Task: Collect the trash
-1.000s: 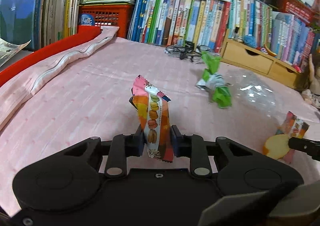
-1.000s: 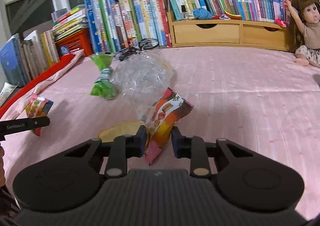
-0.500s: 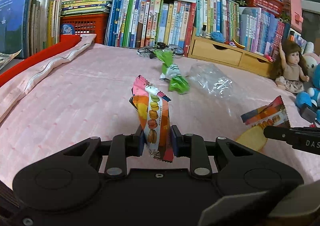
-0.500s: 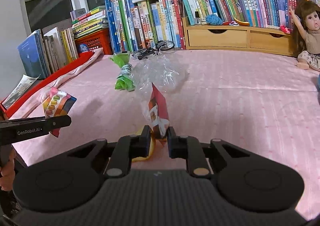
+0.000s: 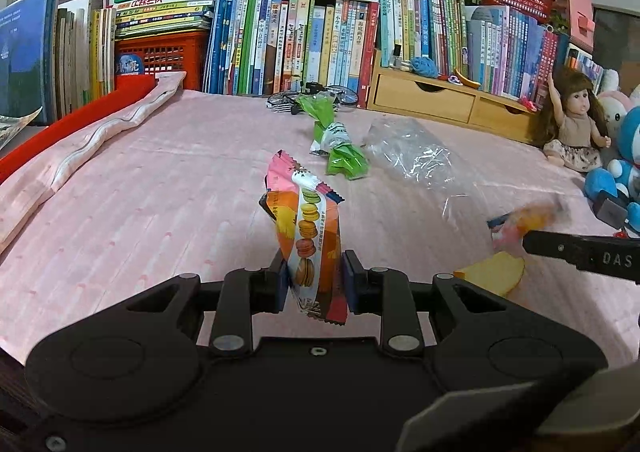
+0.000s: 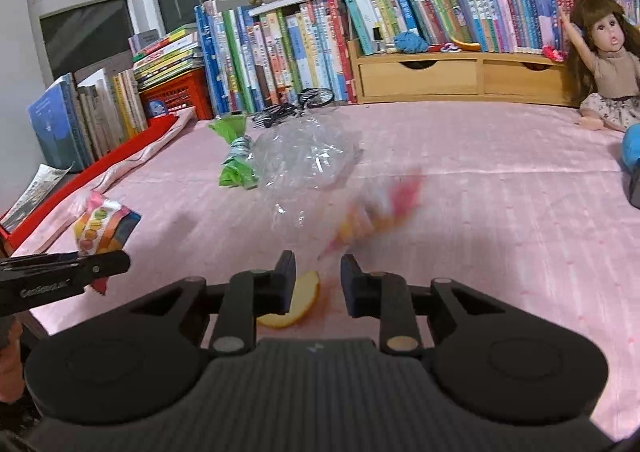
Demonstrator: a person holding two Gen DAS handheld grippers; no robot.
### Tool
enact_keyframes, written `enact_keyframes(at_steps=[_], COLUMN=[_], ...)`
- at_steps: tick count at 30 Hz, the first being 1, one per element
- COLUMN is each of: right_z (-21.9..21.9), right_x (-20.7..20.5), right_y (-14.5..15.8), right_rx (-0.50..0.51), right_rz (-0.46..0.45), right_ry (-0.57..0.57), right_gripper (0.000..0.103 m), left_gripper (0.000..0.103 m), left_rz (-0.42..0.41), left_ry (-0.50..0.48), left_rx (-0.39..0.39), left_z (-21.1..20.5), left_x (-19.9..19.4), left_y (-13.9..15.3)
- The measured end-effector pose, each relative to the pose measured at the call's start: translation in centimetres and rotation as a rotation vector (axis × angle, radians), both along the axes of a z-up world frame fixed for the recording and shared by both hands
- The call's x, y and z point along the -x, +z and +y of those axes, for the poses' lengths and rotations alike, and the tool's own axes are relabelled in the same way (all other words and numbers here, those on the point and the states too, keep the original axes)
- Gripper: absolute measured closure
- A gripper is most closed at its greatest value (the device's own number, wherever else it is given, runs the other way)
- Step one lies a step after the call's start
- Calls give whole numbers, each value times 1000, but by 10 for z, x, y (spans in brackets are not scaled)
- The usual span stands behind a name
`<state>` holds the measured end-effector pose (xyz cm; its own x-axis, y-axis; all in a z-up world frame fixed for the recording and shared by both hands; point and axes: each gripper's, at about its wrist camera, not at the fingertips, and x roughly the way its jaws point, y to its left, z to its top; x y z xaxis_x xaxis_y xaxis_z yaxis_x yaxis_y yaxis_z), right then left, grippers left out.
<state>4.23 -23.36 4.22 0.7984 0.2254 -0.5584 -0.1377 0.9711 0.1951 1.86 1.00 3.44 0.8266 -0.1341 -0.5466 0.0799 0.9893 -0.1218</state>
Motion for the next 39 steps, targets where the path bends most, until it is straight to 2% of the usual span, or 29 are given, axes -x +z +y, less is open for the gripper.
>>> enact_keyframes(at_steps=[2,3,4,6,7,8,9,11,16,18,20,21,22,23,26,35,39], right_z=[-4,-6,-8,-10,-10,-10,-10,-12,-21,-26,-27,-28,-28,-29,-32,-37,-35], right_x=[-3,-4,-3,-1,0,0,0,-6,-32,-35,-32,-31,-28,-26,-20,1,17], right_y=[0,-1,-1,-2,-3,-3,-4,-7,-25,-32,-32,-30,-29,-28,-22,-7,3], right_rx=[-1,1,8,47,75,108,138,174,153,92,61,53,39,33,34,13,-13], right_rz=[0,0,-3,-21,-38,-61,-80,-73,52,74,61,54,47,43,18,-37,-60], right_ry=[-34,-52,-65,-93,-105,-115,-119,-111,-115,-115,-122,-121,-114,-114,-130,-118,-98], right_gripper=[67,63,52,47,38,22,17,14,14,18,34,36,44,56,69,78,78], left_gripper=[77,77,77,77,77,77,77,77,77,77,77,77,77,77,77,77,77], left_rz=[-3,-4,-7,-12,-13,-13,-12,-11,2,5,6,6,5,3,-6,-16,-19], left_ry=[0,0,0,1,0,-3,-4,-6,-14,-18,-26,-30,-32,-33,-35,-45,-47], left_rx=[2,3,3,-4,-7,-8,-10,-14,2,-3,-11,-15,-18,-18,-17,9,19], left_z=[0,0,1,1,0,0,0,-1,0,-1,-2,-2,-3,-4,-5,-4,-1], left_x=[2,3,4,5,5,5,5,5,6,8,11,12,13,14,19,42,58], left_y=[1,1,1,2,2,2,1,1,-1,-2,-4,-5,-5,-5,-4,1,1])
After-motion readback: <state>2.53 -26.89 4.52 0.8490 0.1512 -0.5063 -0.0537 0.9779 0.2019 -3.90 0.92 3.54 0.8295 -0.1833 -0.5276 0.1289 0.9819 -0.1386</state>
